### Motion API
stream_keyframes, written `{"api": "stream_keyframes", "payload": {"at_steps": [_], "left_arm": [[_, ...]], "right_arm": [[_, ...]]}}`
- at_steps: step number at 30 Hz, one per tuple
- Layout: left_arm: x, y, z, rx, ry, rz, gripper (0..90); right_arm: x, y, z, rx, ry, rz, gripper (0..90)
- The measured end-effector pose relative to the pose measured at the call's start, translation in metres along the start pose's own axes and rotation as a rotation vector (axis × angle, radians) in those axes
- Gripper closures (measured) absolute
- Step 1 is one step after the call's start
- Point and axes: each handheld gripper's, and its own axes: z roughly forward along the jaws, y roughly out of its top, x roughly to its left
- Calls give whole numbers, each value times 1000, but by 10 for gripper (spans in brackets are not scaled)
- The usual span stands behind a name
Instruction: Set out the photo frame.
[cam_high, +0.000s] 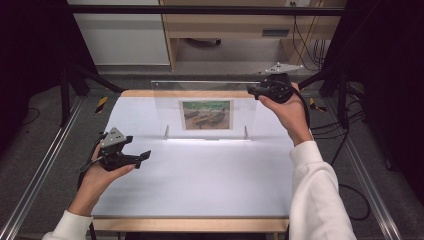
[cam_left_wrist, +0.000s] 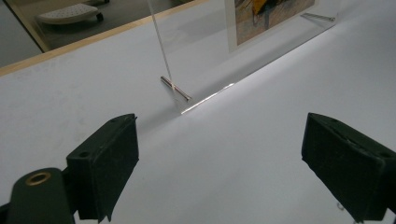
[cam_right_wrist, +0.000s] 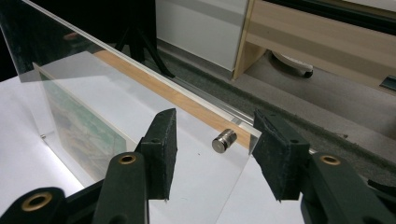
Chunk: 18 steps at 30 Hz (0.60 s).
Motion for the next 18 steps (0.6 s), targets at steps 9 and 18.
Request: {"api": "stream_keyframes", "payload": {"at_steps": [9,18], "left_arm": [[-1,0,0,-2,1,-10,102],[-8,8,1,-7,7,-17,50]], "right_arm": [[-1,-2,-4,-1,-54,8,280],[8,-8,-30,23,-161,16,78]]}}
